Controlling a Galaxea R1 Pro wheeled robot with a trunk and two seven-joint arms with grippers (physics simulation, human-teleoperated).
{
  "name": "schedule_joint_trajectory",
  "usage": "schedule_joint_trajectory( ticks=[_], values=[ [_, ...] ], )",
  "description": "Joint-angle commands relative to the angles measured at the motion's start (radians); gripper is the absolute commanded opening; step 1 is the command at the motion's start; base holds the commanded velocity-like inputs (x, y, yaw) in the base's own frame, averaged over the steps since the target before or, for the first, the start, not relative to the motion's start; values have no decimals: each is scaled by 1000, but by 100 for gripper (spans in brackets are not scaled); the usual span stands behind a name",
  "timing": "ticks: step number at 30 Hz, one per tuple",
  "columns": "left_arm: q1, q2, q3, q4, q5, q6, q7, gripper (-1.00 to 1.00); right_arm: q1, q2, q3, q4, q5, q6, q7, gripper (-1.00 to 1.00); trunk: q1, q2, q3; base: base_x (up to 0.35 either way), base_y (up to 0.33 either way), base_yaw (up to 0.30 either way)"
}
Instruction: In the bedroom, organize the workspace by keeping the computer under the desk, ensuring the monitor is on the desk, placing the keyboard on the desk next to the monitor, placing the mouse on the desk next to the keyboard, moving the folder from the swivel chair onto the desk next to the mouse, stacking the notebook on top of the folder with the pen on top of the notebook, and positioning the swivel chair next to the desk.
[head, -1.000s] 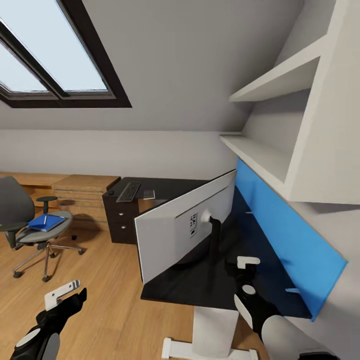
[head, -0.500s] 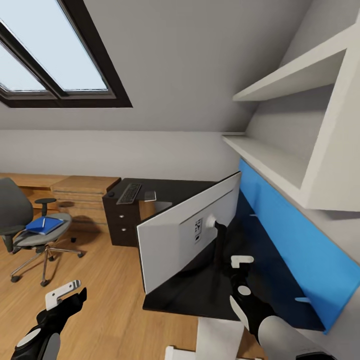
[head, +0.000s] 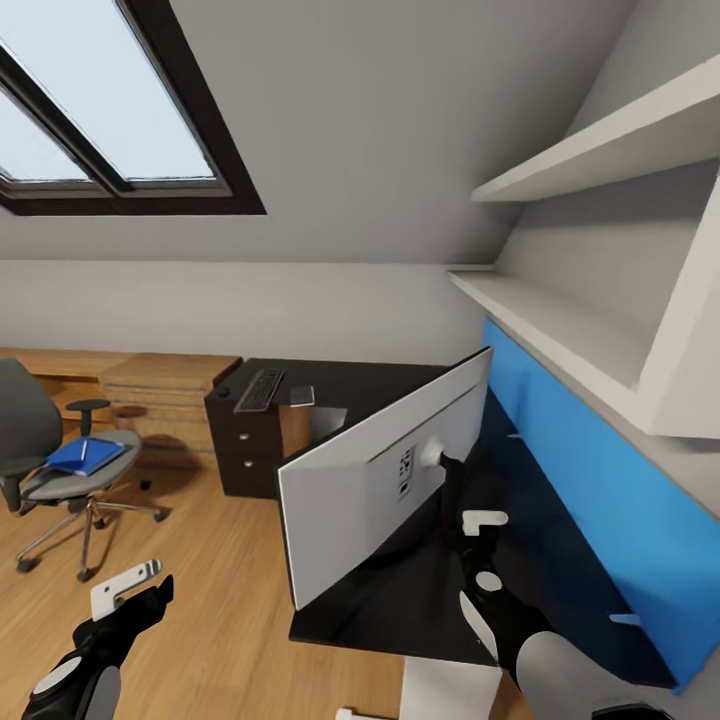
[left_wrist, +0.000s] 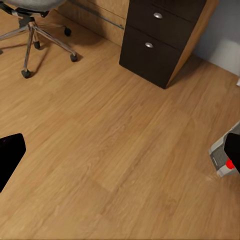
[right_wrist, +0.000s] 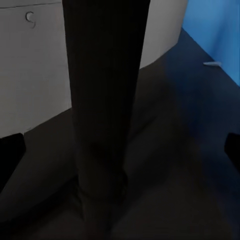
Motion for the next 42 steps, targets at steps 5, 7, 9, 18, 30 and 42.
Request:
schedule_joint_trajectory(
  ticks=[5,7,9,18,30,42],
  values=[
    [-1,-1,1,-2,10,5,6,100,-1,-1,6,0,1,0,-11,100,1,-2,-2,75,1,0],
    [-1,-1,1,-2,10,5,6,100,-1,-1,6,0,1,1,-11,100,1,-2,-2,48,0,0],
    [-1,-1,1,-2,10,4,6,100,-1,-2,5,1,2,1,-11,100,1,-2,-2,147,0,0],
    [-1,-1,1,-2,10,4,6,100,-1,-3,5,0,3,2,-11,100,1,-2,-2,103,0,0],
    [-1,-1,1,-2,10,4,6,100,-1,-3,5,0,3,2,-11,100,1,-2,-2,79,0,0],
    [-1,-1,1,-2,10,5,6,100,-1,-3,5,0,3,2,-12,100,1,-2,-2,3,0,0]
  ],
)
